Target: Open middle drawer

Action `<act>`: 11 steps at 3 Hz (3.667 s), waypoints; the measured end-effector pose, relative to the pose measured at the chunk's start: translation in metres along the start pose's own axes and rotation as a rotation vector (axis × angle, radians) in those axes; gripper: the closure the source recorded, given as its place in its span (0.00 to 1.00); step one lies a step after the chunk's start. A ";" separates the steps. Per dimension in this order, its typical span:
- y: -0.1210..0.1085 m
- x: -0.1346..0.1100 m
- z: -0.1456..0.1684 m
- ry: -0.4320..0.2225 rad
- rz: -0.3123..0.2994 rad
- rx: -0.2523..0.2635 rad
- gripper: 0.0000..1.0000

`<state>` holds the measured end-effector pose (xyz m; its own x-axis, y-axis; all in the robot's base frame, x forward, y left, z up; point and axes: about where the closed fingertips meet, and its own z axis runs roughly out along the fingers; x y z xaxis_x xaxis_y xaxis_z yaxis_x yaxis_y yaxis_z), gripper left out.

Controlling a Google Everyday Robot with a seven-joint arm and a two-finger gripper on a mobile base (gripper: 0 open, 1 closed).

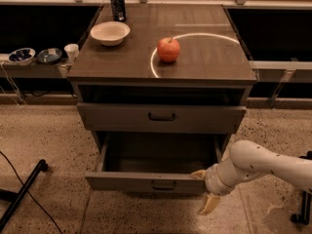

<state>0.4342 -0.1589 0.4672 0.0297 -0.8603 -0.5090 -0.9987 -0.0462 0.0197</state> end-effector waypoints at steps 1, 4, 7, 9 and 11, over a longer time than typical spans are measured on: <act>-0.003 -0.010 -0.017 0.000 -0.037 0.029 0.26; -0.022 -0.020 -0.028 -0.001 -0.062 0.065 0.00; -0.065 -0.011 -0.030 0.157 -0.099 0.156 0.18; -0.103 -0.004 -0.025 0.206 -0.118 0.214 0.66; -0.140 0.010 -0.015 0.196 -0.094 0.221 1.00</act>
Offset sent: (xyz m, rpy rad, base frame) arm 0.0471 0.0064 0.0534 0.0065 -0.1453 0.0204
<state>0.5746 -0.1689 0.4722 0.1086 -0.9399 -0.3236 -0.9752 -0.0376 -0.2183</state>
